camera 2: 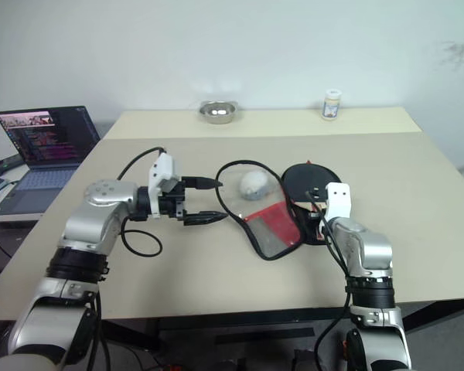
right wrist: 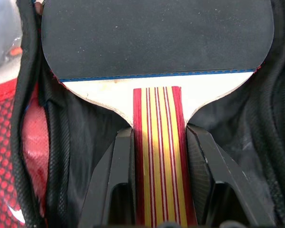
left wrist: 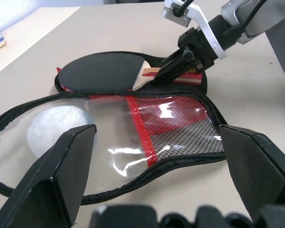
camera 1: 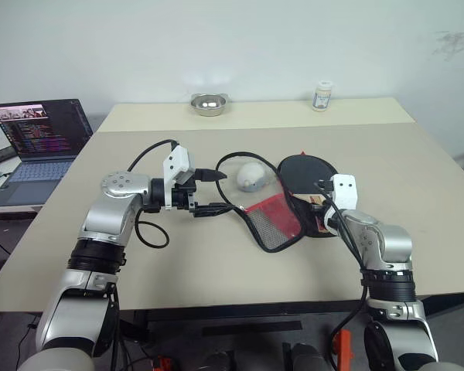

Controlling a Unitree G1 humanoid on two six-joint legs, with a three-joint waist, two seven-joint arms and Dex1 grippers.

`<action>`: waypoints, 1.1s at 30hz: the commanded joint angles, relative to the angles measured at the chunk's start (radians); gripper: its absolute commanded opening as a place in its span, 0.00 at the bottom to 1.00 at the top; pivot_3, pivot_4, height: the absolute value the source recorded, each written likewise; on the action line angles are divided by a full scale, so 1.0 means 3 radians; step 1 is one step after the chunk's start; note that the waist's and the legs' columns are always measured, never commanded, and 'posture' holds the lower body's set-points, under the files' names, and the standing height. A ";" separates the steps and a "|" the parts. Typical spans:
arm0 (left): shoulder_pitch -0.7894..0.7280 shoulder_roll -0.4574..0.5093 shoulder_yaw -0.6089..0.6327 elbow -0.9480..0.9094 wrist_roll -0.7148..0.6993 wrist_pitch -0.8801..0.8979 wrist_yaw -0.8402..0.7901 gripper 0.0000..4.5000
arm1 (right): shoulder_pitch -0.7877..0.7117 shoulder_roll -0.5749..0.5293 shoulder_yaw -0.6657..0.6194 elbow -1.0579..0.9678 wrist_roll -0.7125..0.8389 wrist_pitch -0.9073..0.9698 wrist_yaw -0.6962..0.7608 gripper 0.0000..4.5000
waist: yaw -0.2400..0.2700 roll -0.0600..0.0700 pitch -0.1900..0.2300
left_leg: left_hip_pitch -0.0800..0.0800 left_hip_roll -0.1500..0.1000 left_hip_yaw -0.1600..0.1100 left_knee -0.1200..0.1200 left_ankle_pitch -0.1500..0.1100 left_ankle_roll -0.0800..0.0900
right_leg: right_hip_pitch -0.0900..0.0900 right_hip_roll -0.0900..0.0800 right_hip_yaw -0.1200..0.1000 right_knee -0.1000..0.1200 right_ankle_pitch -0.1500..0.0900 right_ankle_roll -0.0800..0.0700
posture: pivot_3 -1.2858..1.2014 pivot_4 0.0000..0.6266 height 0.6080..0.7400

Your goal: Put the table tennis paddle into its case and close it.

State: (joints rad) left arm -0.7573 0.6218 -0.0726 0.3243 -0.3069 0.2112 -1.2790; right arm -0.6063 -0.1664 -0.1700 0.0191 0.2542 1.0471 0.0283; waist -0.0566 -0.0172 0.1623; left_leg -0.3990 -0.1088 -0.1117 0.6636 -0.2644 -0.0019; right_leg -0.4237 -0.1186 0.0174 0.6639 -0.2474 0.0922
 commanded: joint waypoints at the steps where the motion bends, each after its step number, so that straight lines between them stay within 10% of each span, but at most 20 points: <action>1: -0.0009 0.0054 0.0086 -0.0078 -0.0026 -0.0028 -0.0011 1.00 | -0.0014 -0.0022 -0.0009 -0.0156 0.0007 -0.0083 0.0036 0.46 | 0.0000 0.0000 0.0000 | 0.0000 0.0000 0.0000 0.0000 0.0000 0.0000 | 0.0000 0.0000 0.0000 0.0000 0.0000 0.0000 | 0.52 0.24 1.00; 8: 0.0027 0.0088 0.0098 -0.0107 -0.0014 0.0003 0.0033 1.00 | 0.0073 -0.0165 0.0012 -0.0502 0.0075 0.0117 0.0180 0.99 | 0.0003 0.0000 0.0000 | 0.0000 0.0000 -0.0001 0.0000 0.0000 0.0000 | 0.0001 0.0000 -0.0001 0.0000 0.0000 0.0000 | 0.52 0.24 1.00; 18: 0.0093 0.0218 0.0060 0.0259 0.0163 -0.0031 0.0101 1.00 | 0.0371 -0.1665 -0.0069 -0.1764 0.0991 0.0129 0.1897 0.99 | 0.0023 -0.0002 0.0000 | 0.0004 0.0003 -0.0004 0.0000 -0.0009 0.0015 | 0.0012 0.0004 -0.0008 -0.0009 -0.0001 0.0001 | 0.52 0.24 1.00; 33: -0.0413 -0.0412 -0.0251 0.1510 0.0602 -0.0586 -0.0036 0.00 | 0.0786 -0.2602 -0.0505 -0.1837 0.1426 -0.0032 0.2589 1.00 | 0.0102 -0.0016 0.0007 | -0.0002 0.0000 -0.0002 0.0005 -0.0010 0.0016 | 0.0013 -0.0003 -0.0013 -0.0009 0.0000 0.0002 | 0.52 0.24 1.00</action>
State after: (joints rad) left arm -0.8454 0.5101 -0.1404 0.7697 -0.1370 0.0618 -1.2800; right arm -0.3653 -0.9244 -0.2639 -0.5081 0.6615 1.0560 0.7910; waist -0.0260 -0.0219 0.1645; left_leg -0.3996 -0.1088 -0.1122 0.6650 -0.2673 0.0031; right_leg -0.4199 -0.1198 0.0137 0.6610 -0.2475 0.0927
